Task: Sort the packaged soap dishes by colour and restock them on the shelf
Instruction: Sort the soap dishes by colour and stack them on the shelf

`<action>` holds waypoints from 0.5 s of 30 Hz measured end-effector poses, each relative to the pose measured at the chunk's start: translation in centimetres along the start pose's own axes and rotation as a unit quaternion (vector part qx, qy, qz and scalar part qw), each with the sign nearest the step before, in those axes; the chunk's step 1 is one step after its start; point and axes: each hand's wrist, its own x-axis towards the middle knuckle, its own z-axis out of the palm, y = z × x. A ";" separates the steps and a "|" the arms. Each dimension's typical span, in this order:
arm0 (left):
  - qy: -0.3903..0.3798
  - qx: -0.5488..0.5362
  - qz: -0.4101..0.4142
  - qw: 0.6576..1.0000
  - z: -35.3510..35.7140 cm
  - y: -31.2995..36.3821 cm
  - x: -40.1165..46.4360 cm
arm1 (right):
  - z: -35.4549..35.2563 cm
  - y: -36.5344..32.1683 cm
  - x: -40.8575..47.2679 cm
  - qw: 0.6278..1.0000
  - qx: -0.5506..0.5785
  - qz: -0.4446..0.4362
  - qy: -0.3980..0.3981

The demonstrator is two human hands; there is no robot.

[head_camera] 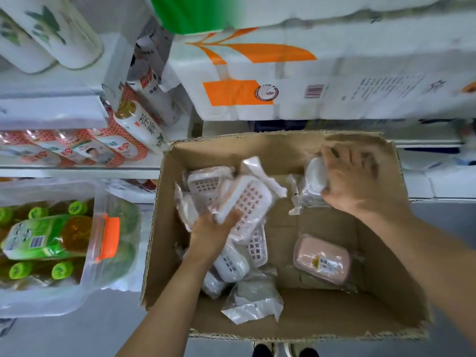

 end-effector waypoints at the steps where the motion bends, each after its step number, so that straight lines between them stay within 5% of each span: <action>1: -0.035 0.040 0.014 0.998 0.3 0.4 -0.1 | -0.1 -0.8 -0.3 0.997 0.061 -0.042 0.025; 5: -0.105 0.204 0.051 0.972 1.2 1.7 0.5 | 0.1 -5.4 -1.4 0.930 0.341 -0.135 -0.032; 7: -0.133 0.214 0.042 0.967 1.1 1.7 0.5 | 1.1 -7.2 -0.8 0.921 0.339 -0.152 -0.117; 9: -0.124 0.143 0.071 0.979 0.3 1.9 -0.2 | 2.1 -8.1 0.0 0.947 0.212 -0.146 -0.192; 12: 0.124 0.149 0.193 0.962 -1.3 0.7 -1.3 | 3.1 -8.9 1.0 0.972 0.035 -0.121 -0.197; 14: 0.280 0.167 0.202 0.923 -2.2 -0.8 -1.2 | 3.6 -9.9 1.9 0.985 0.055 -0.101 -0.127; 15: 0.292 0.142 0.166 0.931 -2.5 -1.1 -1.2 | 3.6 -10.7 2.4 0.987 0.090 -0.101 -0.088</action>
